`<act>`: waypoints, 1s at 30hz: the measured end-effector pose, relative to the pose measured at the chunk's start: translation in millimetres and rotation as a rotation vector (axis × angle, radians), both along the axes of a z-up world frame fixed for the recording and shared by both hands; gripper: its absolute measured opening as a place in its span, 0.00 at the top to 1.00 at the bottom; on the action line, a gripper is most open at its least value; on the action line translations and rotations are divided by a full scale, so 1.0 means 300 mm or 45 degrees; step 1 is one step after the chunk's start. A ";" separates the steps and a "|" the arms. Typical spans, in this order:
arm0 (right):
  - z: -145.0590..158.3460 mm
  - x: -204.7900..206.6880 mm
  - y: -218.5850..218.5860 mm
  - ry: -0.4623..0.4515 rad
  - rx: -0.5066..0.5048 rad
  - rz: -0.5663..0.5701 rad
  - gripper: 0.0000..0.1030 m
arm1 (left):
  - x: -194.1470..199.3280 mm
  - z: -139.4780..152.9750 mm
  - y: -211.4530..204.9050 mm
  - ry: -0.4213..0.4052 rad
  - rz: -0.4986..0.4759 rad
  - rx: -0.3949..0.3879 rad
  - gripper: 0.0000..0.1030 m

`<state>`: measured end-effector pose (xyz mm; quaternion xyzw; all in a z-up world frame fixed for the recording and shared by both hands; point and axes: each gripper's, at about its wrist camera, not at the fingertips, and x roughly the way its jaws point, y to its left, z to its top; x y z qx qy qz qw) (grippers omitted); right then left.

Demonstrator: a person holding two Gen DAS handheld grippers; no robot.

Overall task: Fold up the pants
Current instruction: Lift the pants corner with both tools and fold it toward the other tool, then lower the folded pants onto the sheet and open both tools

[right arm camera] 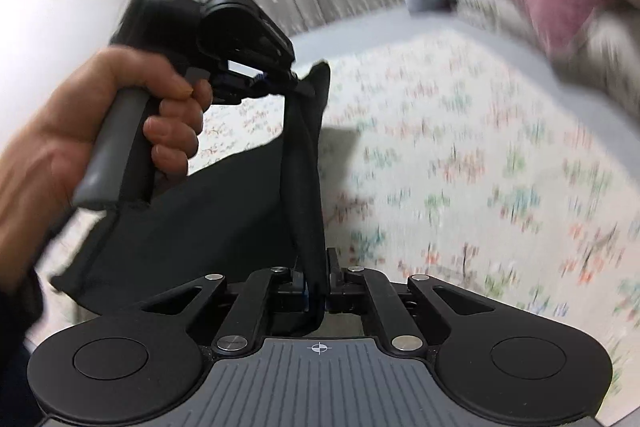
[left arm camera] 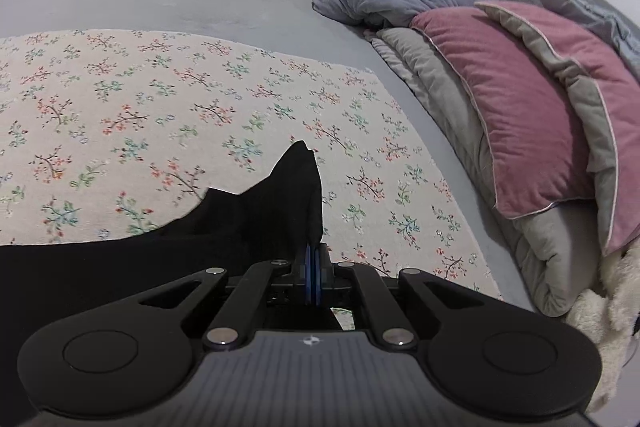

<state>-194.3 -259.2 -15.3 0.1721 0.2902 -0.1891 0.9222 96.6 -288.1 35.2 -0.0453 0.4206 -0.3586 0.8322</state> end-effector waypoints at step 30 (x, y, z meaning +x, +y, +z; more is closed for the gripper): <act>0.019 0.456 0.793 -0.151 -0.760 0.561 0.96 | 0.271 -0.068 0.904 0.017 0.284 -0.268 0.84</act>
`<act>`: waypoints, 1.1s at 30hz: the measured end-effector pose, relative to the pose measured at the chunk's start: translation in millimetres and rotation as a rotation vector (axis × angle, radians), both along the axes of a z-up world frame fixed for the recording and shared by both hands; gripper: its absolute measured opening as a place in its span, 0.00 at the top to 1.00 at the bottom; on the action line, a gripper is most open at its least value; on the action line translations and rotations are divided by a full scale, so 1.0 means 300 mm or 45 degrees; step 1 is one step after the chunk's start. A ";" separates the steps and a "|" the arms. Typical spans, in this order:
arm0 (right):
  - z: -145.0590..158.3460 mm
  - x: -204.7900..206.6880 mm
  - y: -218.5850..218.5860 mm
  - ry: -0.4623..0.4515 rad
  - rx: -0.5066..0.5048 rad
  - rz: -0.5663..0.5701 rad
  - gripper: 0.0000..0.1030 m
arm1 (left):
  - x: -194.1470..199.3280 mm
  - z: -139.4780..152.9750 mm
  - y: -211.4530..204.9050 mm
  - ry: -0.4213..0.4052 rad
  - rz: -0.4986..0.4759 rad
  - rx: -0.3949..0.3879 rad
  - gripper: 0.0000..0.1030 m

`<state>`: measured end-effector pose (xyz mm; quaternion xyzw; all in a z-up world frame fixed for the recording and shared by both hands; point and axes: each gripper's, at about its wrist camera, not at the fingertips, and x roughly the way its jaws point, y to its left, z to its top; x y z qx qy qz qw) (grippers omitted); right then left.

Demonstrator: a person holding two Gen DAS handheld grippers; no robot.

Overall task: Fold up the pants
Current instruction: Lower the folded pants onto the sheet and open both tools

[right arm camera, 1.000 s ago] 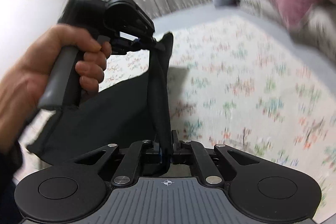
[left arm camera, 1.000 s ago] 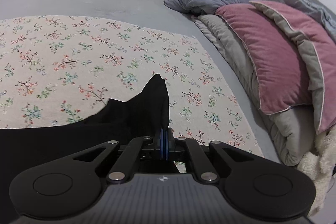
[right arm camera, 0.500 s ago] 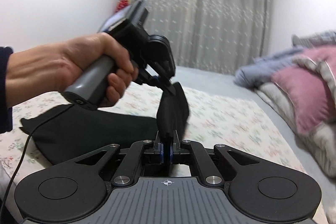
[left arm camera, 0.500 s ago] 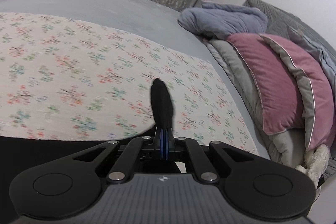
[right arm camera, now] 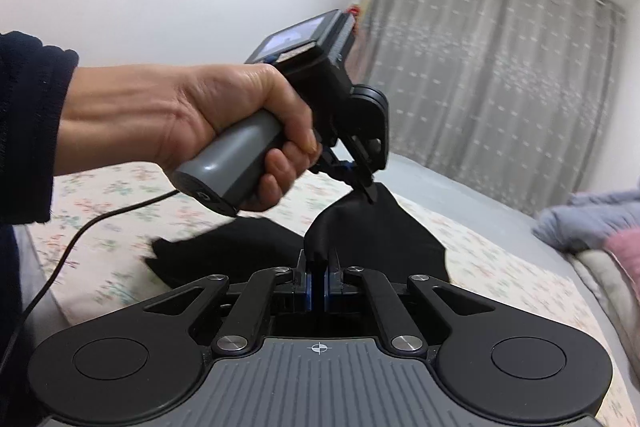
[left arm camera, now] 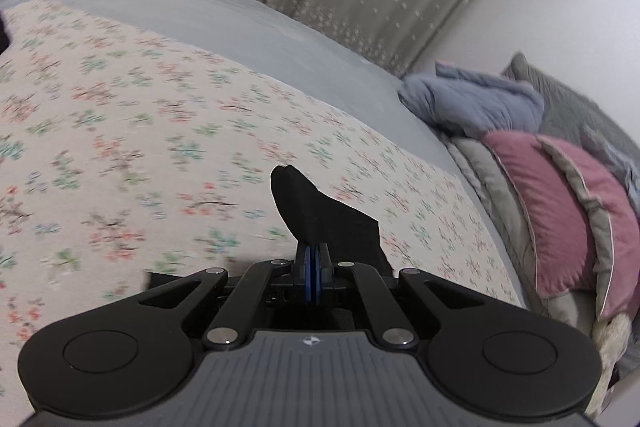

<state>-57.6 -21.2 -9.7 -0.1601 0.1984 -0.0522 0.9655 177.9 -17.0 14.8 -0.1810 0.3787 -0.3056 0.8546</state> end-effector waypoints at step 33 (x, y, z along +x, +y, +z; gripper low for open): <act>-0.222 0.133 0.283 0.306 -0.145 0.227 0.92 | 0.031 -0.186 0.170 0.111 0.162 0.237 0.81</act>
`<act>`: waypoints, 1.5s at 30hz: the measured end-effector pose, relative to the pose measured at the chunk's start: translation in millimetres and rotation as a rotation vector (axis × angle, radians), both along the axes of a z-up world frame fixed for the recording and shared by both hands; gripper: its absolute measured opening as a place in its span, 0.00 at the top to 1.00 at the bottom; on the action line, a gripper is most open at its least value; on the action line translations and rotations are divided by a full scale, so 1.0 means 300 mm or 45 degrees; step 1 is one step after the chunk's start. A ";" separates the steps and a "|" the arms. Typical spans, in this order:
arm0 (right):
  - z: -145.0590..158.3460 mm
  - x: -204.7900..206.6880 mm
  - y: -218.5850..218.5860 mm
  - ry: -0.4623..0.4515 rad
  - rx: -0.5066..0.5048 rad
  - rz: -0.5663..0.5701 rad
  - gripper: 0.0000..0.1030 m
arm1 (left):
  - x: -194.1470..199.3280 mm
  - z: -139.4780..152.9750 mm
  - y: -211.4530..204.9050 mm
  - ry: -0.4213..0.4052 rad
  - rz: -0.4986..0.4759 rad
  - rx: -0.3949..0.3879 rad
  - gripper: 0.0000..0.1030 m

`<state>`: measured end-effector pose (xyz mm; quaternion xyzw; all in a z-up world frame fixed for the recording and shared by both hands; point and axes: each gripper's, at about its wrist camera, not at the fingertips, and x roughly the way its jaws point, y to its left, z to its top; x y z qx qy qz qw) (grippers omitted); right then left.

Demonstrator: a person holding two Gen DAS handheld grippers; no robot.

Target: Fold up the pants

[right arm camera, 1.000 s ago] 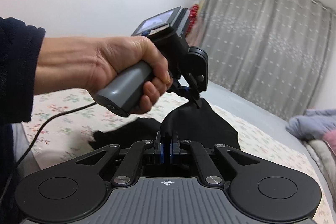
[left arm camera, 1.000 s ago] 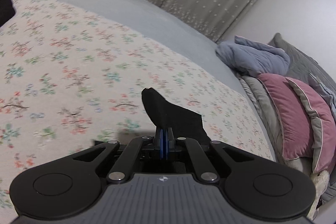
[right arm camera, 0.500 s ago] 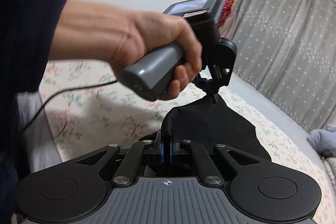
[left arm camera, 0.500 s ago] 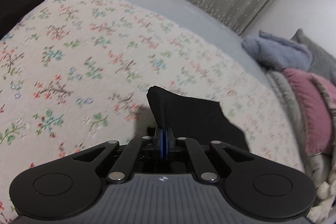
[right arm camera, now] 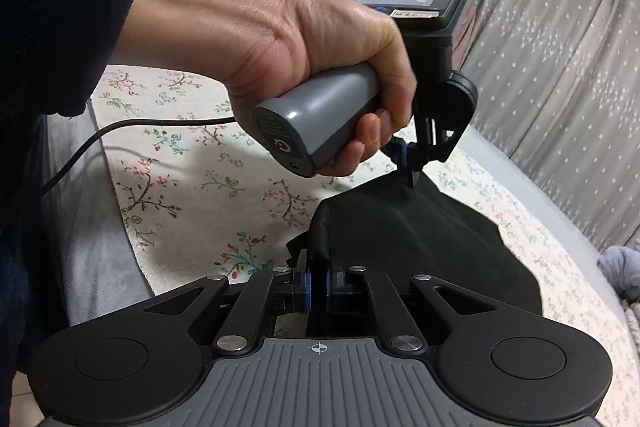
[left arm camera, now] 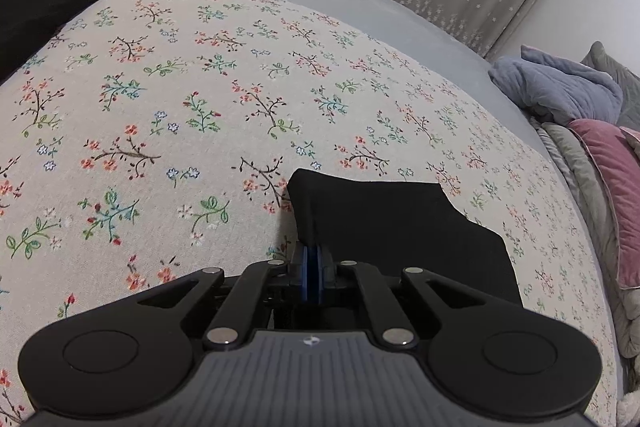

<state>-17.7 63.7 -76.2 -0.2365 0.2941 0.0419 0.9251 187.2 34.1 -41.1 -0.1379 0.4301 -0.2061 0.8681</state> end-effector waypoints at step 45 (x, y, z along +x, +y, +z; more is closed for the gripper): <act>0.040 0.070 -0.584 0.268 0.606 -0.424 0.51 | -0.329 -0.029 -0.158 -0.135 -0.380 0.196 0.62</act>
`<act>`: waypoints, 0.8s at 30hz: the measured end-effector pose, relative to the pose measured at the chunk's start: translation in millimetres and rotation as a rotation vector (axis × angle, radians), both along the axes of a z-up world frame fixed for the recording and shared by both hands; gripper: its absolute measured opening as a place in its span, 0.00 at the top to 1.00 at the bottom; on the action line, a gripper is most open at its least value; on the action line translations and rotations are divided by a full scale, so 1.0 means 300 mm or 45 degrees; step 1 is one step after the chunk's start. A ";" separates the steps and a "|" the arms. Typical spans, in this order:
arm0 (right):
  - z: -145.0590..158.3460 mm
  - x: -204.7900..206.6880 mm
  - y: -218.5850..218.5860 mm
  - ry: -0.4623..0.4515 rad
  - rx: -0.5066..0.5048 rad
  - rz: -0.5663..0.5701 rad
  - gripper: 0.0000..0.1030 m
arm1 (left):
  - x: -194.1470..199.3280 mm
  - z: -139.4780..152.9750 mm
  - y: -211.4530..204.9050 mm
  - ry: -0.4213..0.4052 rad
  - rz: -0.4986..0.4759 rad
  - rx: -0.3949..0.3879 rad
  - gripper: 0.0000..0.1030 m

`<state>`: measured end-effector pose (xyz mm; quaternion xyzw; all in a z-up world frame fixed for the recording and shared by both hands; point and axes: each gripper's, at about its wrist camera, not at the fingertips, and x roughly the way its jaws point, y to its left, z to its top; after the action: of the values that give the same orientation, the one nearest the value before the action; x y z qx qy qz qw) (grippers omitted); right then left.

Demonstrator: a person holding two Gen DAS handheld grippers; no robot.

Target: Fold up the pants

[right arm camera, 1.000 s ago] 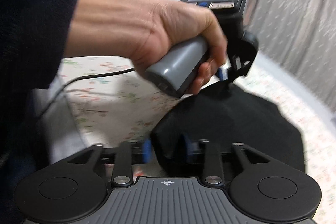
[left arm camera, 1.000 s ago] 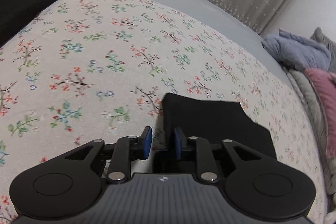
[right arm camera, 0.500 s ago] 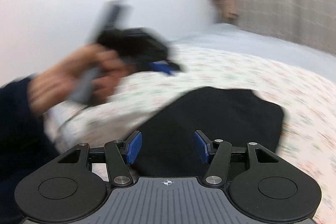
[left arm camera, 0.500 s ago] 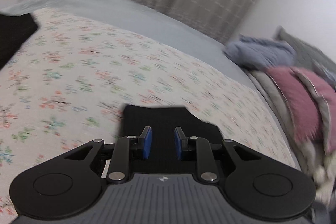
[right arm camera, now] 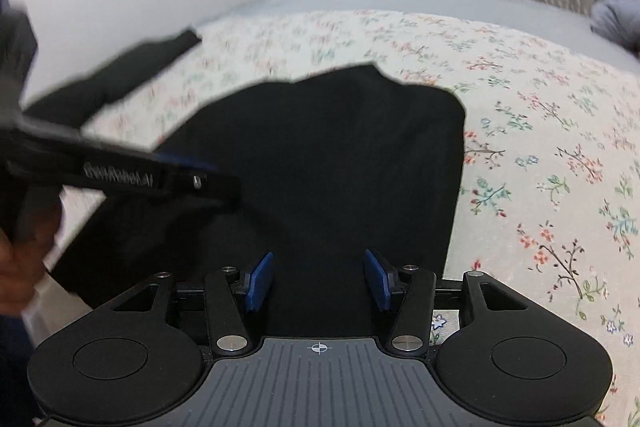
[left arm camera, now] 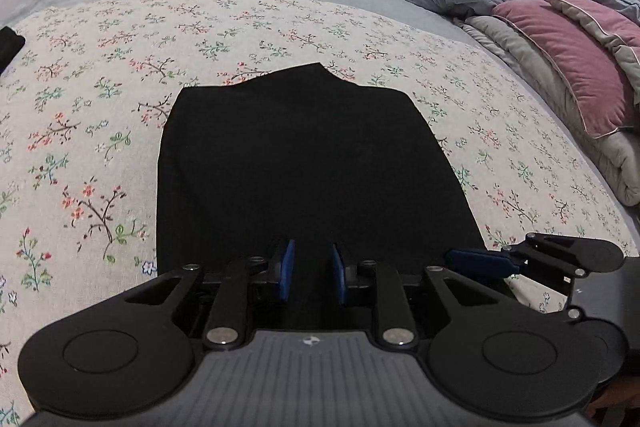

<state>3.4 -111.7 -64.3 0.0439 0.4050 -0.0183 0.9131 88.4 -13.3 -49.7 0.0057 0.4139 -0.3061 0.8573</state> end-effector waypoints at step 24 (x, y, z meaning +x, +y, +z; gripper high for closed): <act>0.032 -0.172 0.025 0.139 -0.123 0.149 0.51 | -0.028 0.000 0.035 0.012 0.037 -0.032 0.71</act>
<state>-48.2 -104.0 -54.6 -0.0251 0.4548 0.0133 0.8901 80.0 -2.7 -49.6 -0.0126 0.4139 -0.2989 0.8598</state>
